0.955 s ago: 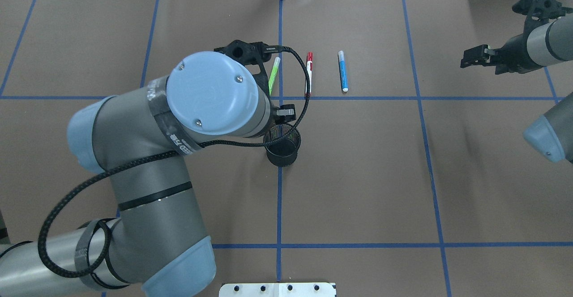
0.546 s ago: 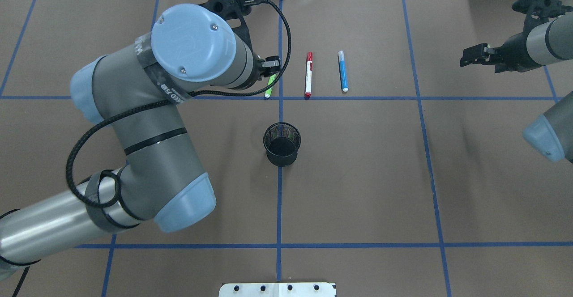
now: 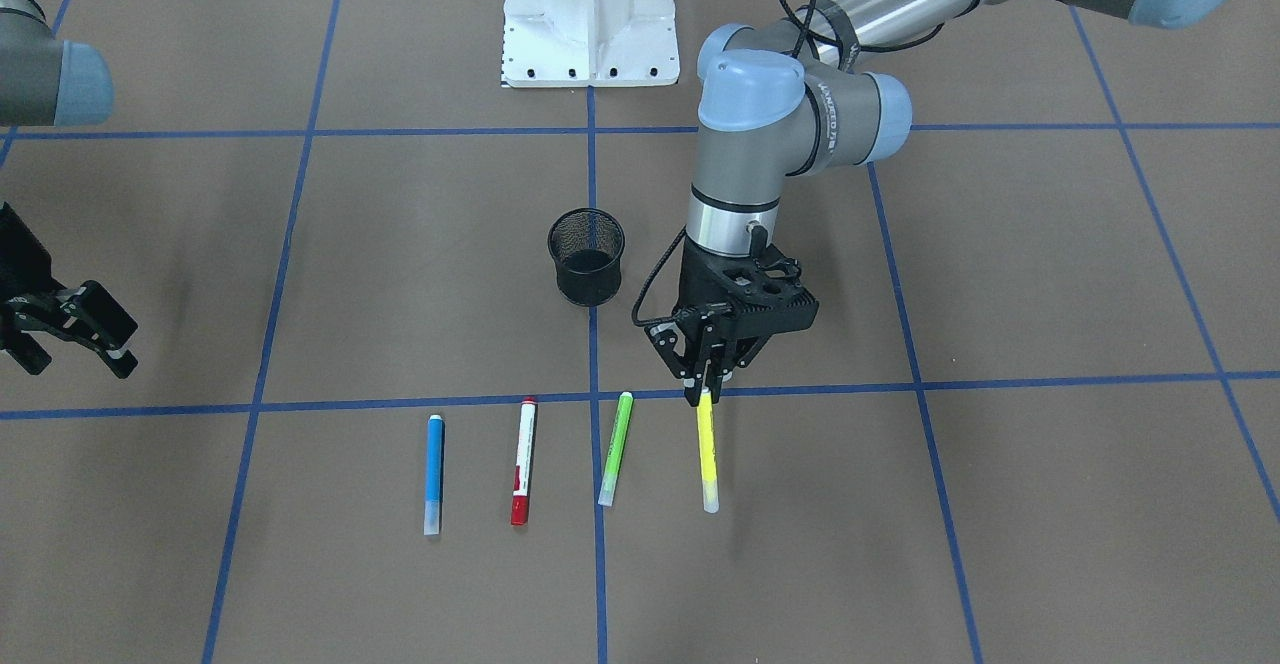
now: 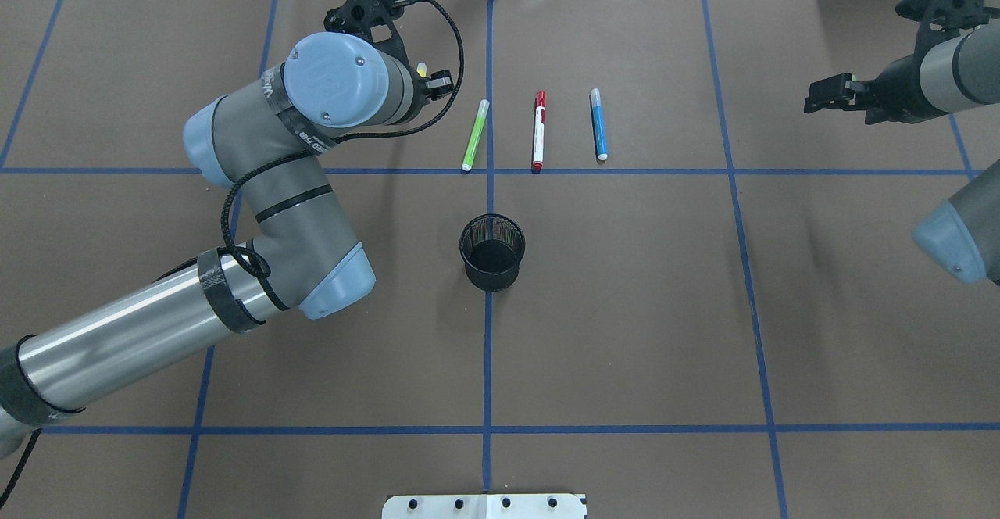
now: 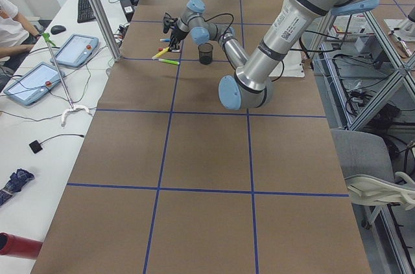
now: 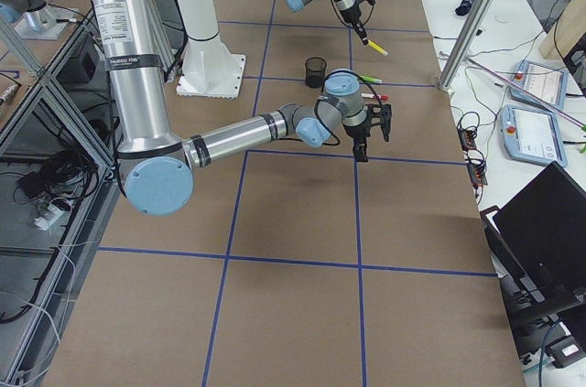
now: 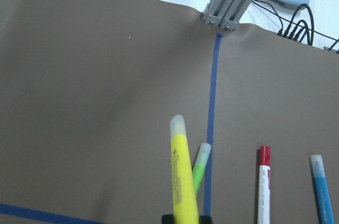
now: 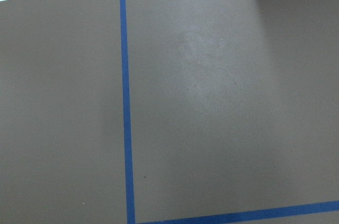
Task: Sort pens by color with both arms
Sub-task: 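Lower the yellow marker onto the table beside the green marker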
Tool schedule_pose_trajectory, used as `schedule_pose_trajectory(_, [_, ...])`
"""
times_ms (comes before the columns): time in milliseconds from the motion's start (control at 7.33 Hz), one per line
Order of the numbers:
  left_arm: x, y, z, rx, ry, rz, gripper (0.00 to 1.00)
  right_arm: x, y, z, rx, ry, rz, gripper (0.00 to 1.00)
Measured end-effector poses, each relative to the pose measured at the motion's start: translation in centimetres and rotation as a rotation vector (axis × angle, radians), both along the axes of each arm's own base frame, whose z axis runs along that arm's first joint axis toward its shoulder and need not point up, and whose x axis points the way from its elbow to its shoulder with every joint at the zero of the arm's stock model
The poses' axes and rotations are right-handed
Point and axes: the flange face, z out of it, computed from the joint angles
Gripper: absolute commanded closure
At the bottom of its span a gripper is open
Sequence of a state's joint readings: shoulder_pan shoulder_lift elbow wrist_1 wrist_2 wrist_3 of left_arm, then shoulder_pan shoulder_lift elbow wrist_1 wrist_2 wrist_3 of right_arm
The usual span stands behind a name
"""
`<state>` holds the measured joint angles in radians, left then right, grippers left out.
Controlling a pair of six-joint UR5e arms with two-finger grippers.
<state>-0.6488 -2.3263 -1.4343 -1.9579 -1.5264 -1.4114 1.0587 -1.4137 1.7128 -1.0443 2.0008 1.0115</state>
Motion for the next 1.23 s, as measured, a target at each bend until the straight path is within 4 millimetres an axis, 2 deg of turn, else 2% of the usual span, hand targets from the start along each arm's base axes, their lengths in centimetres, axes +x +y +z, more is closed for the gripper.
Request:
schedule_pose_trajectory(273, [1.6, 0.6, 2.3, 0.008, -0.009, -0.005, 1.00, -0.1, 0.0, 0.2, 0.000, 0.006, 0.003, 0.01])
schedule_pose_trajectory(955, [3.2, 1.6, 2.9, 0.016, -0.011, 0.006, 1.00, -0.2, -0.1, 0.4, -0.002, 0.010, 0.003, 0.00])
schedule_pose_trajectory(1092, [3.3, 1.8, 2.8, 0.020, -0.007, 0.008, 0.56, -0.2, -0.1, 0.4, -0.003, 0.010, 0.003, 0.01])
schedule_pose_trajectory(1228, [3.5, 2.0, 2.8, 0.024, -0.001, 0.012, 0.01, -0.2, -0.1, 0.4, -0.003, 0.011, 0.003, 0.01])
